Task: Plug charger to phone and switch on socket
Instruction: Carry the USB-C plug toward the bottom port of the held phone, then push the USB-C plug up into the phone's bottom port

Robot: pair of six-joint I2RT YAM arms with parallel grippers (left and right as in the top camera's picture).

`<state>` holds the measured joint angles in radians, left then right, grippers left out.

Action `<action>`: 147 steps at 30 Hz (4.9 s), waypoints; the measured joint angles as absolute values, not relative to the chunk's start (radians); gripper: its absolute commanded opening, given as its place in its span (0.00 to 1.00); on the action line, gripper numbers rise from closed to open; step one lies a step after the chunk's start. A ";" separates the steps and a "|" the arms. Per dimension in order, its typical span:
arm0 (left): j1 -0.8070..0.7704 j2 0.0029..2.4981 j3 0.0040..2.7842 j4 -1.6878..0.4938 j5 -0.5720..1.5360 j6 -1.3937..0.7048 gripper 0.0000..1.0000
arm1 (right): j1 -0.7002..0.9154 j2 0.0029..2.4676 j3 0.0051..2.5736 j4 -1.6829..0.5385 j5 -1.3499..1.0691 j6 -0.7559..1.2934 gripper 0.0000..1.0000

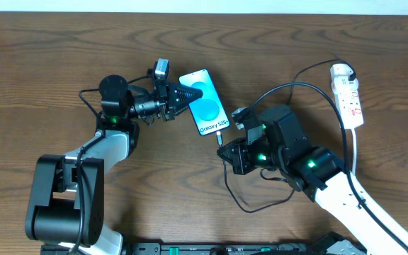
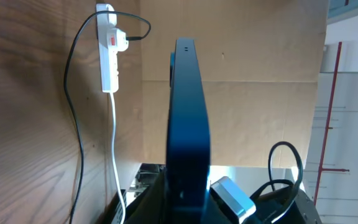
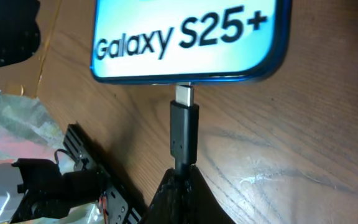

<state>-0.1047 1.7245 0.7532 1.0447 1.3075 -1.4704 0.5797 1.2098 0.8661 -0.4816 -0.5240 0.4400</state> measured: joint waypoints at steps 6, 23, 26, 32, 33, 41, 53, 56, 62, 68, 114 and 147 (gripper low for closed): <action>-0.105 1.724 0.753 1.045 1.308 -1.470 0.08 | 0.580 1.213 0.866 -0.482 -0.524 0.441 0.01; -0.105 1.724 0.754 1.069 1.342 -1.410 0.08 | 0.580 1.213 0.866 -0.481 -0.635 0.358 0.01; -0.105 1.724 0.753 1.104 1.362 -1.409 0.07 | 0.580 1.213 0.866 -0.486 -0.637 0.356 0.01; -0.105 1.724 0.753 1.106 1.368 -1.409 0.07 | 0.551 1.213 0.866 -0.508 -0.649 0.408 0.01; -0.105 1.724 0.753 1.106 1.367 -1.409 0.07 | 0.546 1.213 0.865 -0.508 -0.653 0.413 0.01; -0.105 1.724 0.754 1.106 1.367 -1.414 0.07 | 0.540 1.213 0.863 -0.489 -0.705 0.422 0.01; -0.105 1.724 0.753 1.107 1.363 -1.437 0.07 | 0.540 1.222 0.863 -0.467 -0.710 0.425 0.01; -0.105 1.724 0.753 1.134 1.365 -1.439 0.07 | 0.540 1.224 0.863 -0.466 -0.698 0.426 0.01; -0.104 1.724 0.753 1.200 1.386 -1.439 0.07 | 0.541 1.224 0.862 -0.458 -0.674 0.426 0.01; -0.092 1.724 0.754 1.206 1.379 -1.440 0.08 | 0.541 1.224 0.854 -0.398 -0.659 0.426 0.01; -0.101 1.724 0.771 1.197 1.362 -1.386 0.07 | 0.804 1.058 0.855 -0.424 -0.187 0.321 0.34; -0.101 1.724 0.771 1.196 1.358 -1.383 0.07 | 1.005 1.271 0.954 -0.597 0.259 0.370 0.08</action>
<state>-0.1009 1.7245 0.7712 1.1965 1.3582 -1.3827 1.0046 1.2713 0.9539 -0.5968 0.2592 0.3702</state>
